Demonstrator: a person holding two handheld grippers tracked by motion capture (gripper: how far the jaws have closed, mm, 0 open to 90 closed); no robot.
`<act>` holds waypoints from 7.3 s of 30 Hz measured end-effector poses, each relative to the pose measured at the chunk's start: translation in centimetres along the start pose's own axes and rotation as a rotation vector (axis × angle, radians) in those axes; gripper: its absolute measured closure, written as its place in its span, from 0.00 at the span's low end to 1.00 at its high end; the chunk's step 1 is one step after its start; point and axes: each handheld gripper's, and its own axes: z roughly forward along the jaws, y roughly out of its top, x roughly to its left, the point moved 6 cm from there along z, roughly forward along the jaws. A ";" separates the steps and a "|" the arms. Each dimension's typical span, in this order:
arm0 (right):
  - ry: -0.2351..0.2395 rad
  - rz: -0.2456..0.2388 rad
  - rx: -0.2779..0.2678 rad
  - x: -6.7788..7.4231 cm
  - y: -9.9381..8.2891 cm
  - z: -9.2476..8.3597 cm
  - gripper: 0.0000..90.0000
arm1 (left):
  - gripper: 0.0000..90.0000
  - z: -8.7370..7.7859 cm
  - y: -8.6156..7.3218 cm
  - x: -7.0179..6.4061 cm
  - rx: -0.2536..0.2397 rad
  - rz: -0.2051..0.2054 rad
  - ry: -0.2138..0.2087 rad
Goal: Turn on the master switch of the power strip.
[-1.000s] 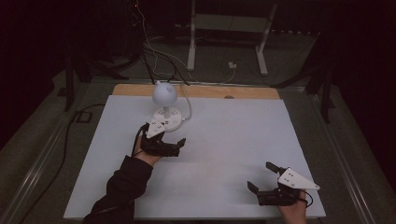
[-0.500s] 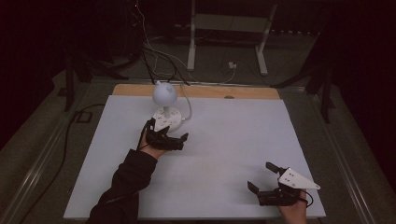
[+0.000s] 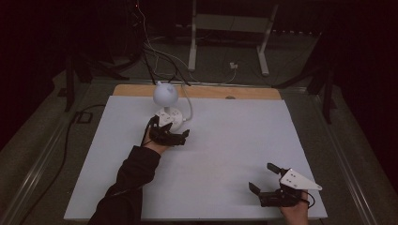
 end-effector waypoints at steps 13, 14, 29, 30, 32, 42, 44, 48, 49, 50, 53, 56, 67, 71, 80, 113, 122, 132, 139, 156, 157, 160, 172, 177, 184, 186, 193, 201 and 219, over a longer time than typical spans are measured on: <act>0.005 0.007 -0.003 0.0 0.0 -0.1 0.00 | 0.24 1.5 -0.5 0.9 0.030 0.000 0.060; 0.006 0.007 -0.004 0.0 0.0 0.0 0.00 | 0.25 1.5 -0.4 1.0 0.030 -0.010 0.068; 0.011 0.011 -0.005 0.0 0.0 0.0 0.00 | 0.57 2.1 -0.2 2.0 0.038 -0.026 0.129; 0.011 0.012 -0.004 0.0 0.0 0.0 0.00 | 0.60 2.1 -0.2 2.0 0.040 -0.028 0.127; 0.012 0.012 -0.004 0.0 0.0 0.0 0.00 | 0.65 2.2 -0.2 2.1 0.041 -0.025 0.127; 0.020 0.018 -0.006 0.0 0.0 0.0 0.00 | 0.86 2.7 -0.1 1.8 0.051 -0.010 0.102; 0.022 0.017 -0.007 0.1 0.0 0.0 0.00 | 0.91 2.8 -0.1 1.9 0.050 -0.008 0.101; 0.021 0.020 -0.008 0.0 0.0 0.0 0.00 | 0.97 3.0 0.0 2.2 0.042 -0.002 0.112; 0.019 0.021 -0.010 0.0 0.0 -0.1 0.00 | 0.99 3.0 0.0 2.2 0.039 -0.006 0.111; 0.019 0.024 -0.012 0.0 0.1 -0.1 0.00 | 0.99 3.1 0.0 2.3 0.041 -0.009 0.113; 0.019 0.019 -0.010 0.0 0.0 -0.1 0.00 | 1.00 3.3 -0.1 2.5 0.044 -0.012 0.116; 0.022 0.018 -0.009 0.1 0.0 0.0 0.00 | 1.00 3.5 -0.2 2.6 0.046 -0.010 0.119; 0.022 0.019 -0.006 0.0 0.0 0.0 0.00 | 1.00 4.2 -0.7 3.1 0.047 -0.008 0.141; 0.023 0.020 -0.006 0.1 0.0 0.0 0.00 | 1.00 4.4 -0.9 3.1 0.059 0.001 0.148; 0.025 0.022 -0.005 0.1 0.0 0.0 0.00 | 1.00 4.7 -1.0 2.9 0.056 0.028 0.164; 0.029 0.026 -0.002 0.1 0.0 0.0 0.00 | 1.00 5.2 -1.1 2.8 0.080 0.060 0.201; 0.029 0.027 -0.003 0.1 0.0 0.0 0.00 | 1.00 5.3 -1.0 2.6 0.119 0.086 0.213; 0.031 0.031 -0.001 0.1 -0.1 0.0 0.00 | 1.00 5.0 -0.6 2.8 0.110 0.074 0.214; 0.028 0.034 0.001 0.0 -0.1 0.0 0.00 | 1.00 3.9 -0.1 2.6 0.067 0.053 0.178; 0.026 0.034 -0.001 0.1 0.0 0.0 0.00 | 1.00 1.3 1.3 2.0 0.044 0.035 0.058; 0.027 0.035 -0.001 0.1 0.0 0.0 0.00 | 1.00 1.1 1.4 2.1 0.051 0.028 0.055; 0.028 0.031 -0.002 0.1 0.0 0.0 0.00 | 1.00 0.5 1.5 2.3 0.062 -0.003 0.034; 0.024 0.031 0.001 0.1 -0.1 0.0 0.00 | 0.39 -0.9 1.6 1.6 0.075 -0.044 -0.077; 0.021 0.034 0.003 0.0 -0.1 0.0 0.00 | 0.05 -1.4 1.2 1.1 0.095 -0.053 -0.180; 0.019 0.030 0.003 0.0 -0.1 0.1 0.00 | 0.00 -2.7 1.1 0.9 0.082 -0.046 -0.221; 0.018 0.030 0.002 0.1 -0.1 0.0 0.00 | 0.00 -3.1 1.1 0.7 0.083 -0.027 -0.230; 0.019 0.027 0.004 0.2 -0.1 0.1 0.00 | 0.00 -4.7 0.7 0.5 0.078 0.004 -0.246; 0.020 0.026 0.005 0.2 0.0 0.1 0.00 | 0.00 -6.9 -0.5 0.4 0.084 0.032 -0.273; 0.016 0.017 0.014 0.3 -0.1 0.2 0.00 | 0.00 -10.9 -5.3 -0.7 0.106 0.058 -0.301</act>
